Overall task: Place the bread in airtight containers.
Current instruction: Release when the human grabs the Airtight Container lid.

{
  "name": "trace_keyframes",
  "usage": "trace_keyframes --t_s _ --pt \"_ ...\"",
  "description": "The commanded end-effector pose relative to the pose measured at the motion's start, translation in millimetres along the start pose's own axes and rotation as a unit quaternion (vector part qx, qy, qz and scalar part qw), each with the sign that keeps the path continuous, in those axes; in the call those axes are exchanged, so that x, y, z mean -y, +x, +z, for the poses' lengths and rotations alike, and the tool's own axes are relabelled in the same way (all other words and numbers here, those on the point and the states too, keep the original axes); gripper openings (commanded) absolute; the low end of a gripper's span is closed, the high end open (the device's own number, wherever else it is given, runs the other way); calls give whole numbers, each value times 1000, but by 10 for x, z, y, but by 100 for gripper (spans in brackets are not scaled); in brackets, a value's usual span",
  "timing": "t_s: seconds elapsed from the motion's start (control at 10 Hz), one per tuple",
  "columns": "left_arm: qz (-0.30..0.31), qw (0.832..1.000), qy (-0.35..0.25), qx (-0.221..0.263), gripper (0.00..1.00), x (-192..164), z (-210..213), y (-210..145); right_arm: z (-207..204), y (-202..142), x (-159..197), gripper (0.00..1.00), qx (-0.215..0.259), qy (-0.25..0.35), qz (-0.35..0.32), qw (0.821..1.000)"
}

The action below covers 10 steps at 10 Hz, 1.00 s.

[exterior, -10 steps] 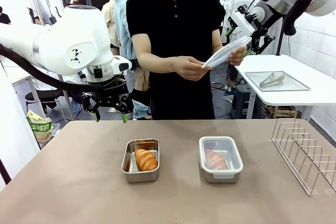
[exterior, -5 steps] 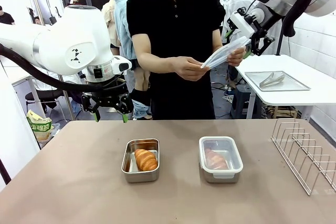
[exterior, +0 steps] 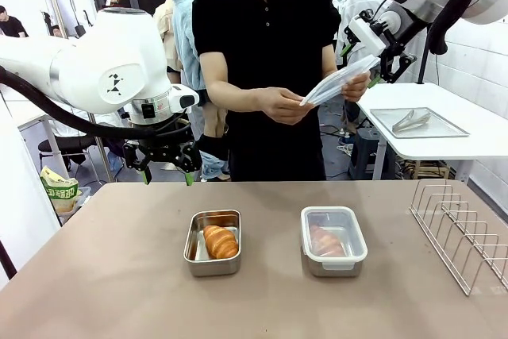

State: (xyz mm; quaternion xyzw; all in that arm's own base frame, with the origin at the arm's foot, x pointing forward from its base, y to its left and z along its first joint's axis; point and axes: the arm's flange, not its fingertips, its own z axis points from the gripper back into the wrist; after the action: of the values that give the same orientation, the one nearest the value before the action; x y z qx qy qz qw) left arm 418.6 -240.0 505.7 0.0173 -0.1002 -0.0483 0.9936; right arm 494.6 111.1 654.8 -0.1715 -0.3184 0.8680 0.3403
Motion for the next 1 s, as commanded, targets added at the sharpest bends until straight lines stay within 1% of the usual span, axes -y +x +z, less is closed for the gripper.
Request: trace_keyframes --t_s 0.0,0.9 --pt "-1 1000 2 -1 100 -23 18 6 2 -7 10 100 -4 -4 0 1000" --pt "-1 1000 2 -1 100 -23 18 6 2 -7 10 100 -4 -4 0 1000"
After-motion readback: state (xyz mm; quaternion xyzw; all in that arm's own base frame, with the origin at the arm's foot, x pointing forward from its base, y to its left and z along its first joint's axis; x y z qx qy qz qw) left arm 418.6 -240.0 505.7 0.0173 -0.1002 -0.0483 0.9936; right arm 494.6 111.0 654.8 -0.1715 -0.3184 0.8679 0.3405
